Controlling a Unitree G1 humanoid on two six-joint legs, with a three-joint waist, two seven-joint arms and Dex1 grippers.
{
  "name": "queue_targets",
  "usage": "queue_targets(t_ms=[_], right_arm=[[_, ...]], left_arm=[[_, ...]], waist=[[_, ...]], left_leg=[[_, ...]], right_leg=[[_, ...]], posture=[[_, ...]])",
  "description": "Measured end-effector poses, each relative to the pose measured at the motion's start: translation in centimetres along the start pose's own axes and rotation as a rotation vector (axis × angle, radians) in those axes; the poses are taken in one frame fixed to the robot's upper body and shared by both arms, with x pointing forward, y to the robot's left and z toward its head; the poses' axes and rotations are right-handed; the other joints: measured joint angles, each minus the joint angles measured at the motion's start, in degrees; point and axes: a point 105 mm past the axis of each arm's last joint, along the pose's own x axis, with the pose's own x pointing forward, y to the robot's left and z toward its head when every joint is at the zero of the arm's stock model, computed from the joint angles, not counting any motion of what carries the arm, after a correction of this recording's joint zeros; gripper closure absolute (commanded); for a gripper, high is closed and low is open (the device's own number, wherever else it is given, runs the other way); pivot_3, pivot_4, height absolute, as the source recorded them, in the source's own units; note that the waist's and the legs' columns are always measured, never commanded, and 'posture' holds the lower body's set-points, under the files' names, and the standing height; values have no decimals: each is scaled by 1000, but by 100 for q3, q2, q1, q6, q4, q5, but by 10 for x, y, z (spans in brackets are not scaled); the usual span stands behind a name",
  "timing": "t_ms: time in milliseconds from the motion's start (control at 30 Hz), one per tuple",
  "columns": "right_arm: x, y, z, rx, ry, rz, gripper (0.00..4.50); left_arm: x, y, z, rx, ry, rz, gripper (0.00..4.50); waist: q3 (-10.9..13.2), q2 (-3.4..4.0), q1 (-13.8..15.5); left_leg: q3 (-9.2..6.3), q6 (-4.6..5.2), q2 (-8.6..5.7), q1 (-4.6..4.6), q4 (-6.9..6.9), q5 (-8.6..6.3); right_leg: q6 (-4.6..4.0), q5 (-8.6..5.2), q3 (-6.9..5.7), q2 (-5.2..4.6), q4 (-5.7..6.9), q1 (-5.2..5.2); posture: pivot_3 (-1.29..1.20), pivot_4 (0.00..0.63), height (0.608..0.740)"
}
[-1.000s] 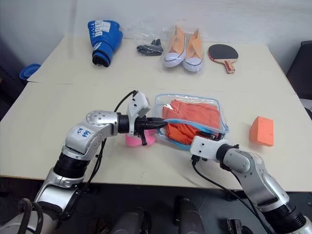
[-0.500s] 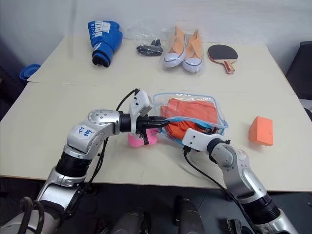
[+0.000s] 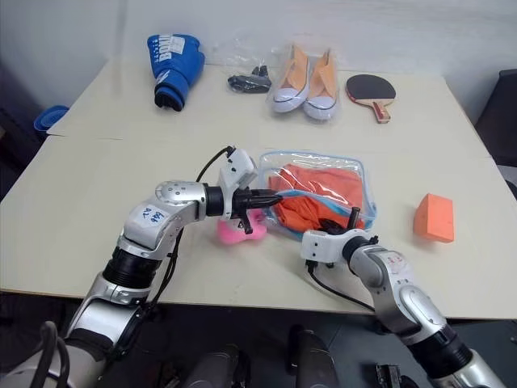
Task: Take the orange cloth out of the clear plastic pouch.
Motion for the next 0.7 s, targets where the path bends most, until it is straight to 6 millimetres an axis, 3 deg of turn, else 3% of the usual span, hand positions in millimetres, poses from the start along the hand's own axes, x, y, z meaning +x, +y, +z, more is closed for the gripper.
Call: queue_targets(t_ms=[267, 467, 700], right_arm=[[-43, 21, 16, -134, -217, 127, 4489], [-72, 23, 21, -182, -371, 204, 4489], [-80, 20, -24, -192, -271, 228, 4489]], left_arm=[[1, 43, -20, 158, 95, 185, 4500], [-2, 73, -25, 242, 135, 258, 4500], [-19, 102, -20, 347, 172, 324, 4500]], waist=[[0, 0, -12], [0, 0, -10], [1, -1, -10]], left_leg=[[7, -6, 1, 8, -12, 3], [11, -5, 2, 8, -12, 3], [19, -4, 3, 8, -18, 4]], right_leg=[[0, 0, 2, 8, -2, 0], [0, 0, 2, 8, -3, 1], [0, 0, 3, 5, -3, -3]], posture=[[0, 150, 740], [0, 150, 740], [0, 150, 740]])
